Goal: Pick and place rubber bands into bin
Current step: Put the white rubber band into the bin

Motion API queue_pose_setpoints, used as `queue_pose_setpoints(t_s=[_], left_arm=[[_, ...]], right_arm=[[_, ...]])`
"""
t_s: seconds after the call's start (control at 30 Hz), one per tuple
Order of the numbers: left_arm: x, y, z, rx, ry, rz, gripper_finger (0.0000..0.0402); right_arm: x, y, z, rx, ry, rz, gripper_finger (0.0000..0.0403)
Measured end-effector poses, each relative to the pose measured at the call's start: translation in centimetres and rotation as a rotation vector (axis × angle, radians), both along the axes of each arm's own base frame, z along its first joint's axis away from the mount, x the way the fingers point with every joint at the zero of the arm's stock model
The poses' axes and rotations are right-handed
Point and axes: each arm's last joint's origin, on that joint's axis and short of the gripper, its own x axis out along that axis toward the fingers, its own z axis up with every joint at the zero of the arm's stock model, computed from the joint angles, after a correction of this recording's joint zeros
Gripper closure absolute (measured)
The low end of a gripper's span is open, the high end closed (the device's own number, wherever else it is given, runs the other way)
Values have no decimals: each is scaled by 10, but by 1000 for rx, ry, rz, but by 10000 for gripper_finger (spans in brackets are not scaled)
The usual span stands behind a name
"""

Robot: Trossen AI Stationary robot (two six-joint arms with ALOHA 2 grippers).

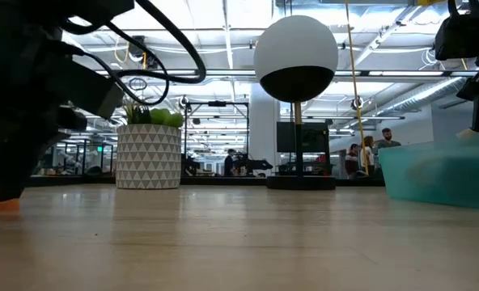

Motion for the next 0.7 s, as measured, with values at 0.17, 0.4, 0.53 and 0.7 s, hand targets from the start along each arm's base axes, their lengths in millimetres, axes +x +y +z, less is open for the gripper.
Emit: queue_pose_setpoints(t_s=[0.17, 0.4, 0.53, 0.7], left_arm=[[2, 4, -4, -40, 2, -18, 202], [4, 8, -4, -34, -4, -44, 202], [4, 8, -5, -25, -9, -69, 221], [4, 9, -5, -18, -13, -95, 275]], right_arm=[[2, 1, 1, 12, -19, 5, 234], [3, 2, 2, 14, -32, 21, 234], [3, 2, 2, 15, -33, 21, 234], [3, 2, 2, 15, -33, 21, 234]])
